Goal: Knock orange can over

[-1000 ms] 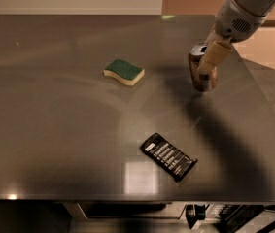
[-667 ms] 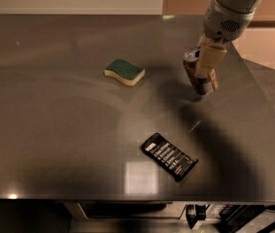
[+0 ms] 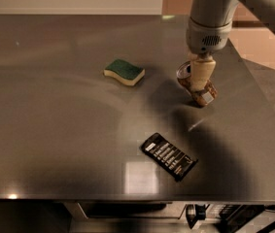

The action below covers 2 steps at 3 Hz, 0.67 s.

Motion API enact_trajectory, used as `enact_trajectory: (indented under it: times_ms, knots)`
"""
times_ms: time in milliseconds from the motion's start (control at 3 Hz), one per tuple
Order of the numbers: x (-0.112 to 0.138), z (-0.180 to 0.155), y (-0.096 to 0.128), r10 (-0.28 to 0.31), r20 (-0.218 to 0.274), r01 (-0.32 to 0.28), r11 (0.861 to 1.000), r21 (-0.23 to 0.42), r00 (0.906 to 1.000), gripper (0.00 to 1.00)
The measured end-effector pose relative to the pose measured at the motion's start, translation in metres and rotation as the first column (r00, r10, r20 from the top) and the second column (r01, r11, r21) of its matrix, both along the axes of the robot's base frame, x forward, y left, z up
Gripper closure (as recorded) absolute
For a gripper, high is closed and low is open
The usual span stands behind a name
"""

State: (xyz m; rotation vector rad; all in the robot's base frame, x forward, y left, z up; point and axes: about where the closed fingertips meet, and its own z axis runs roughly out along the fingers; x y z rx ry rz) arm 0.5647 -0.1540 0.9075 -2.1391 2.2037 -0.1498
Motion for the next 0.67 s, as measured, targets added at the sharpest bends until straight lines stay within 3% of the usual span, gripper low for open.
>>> enact_trajectory:
  times_ms: [667]
  knots:
    - [-0.012, -0.023, 0.017, 0.095, -0.068, -0.100, 0.992, -0.079, 0.9932, 0.36]
